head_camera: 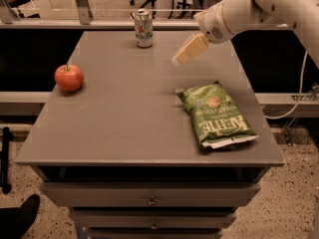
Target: Pick 7up can
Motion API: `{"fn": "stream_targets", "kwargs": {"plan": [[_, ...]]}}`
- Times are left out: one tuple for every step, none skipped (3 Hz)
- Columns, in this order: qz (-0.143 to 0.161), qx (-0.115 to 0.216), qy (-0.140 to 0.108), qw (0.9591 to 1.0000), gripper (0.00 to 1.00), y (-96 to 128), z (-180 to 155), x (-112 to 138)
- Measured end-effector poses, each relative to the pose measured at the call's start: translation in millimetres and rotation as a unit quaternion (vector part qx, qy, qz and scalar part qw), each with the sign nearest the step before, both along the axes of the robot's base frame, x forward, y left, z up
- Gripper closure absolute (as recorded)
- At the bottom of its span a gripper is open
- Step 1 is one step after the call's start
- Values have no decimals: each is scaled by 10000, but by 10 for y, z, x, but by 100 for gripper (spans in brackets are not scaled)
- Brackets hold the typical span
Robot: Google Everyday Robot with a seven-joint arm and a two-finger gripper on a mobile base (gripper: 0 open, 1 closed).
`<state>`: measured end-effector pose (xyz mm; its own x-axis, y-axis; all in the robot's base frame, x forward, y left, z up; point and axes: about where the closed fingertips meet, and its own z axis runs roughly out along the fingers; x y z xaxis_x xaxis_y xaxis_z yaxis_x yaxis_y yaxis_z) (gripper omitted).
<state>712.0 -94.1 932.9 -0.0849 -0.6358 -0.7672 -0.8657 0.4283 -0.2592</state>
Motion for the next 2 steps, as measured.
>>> {"fn": "stream_targets", "kwargs": {"plan": [[4,315,-78,9995,0,102,-40,119],[-81,903,-173,9957,0,384,-168,433]]}}
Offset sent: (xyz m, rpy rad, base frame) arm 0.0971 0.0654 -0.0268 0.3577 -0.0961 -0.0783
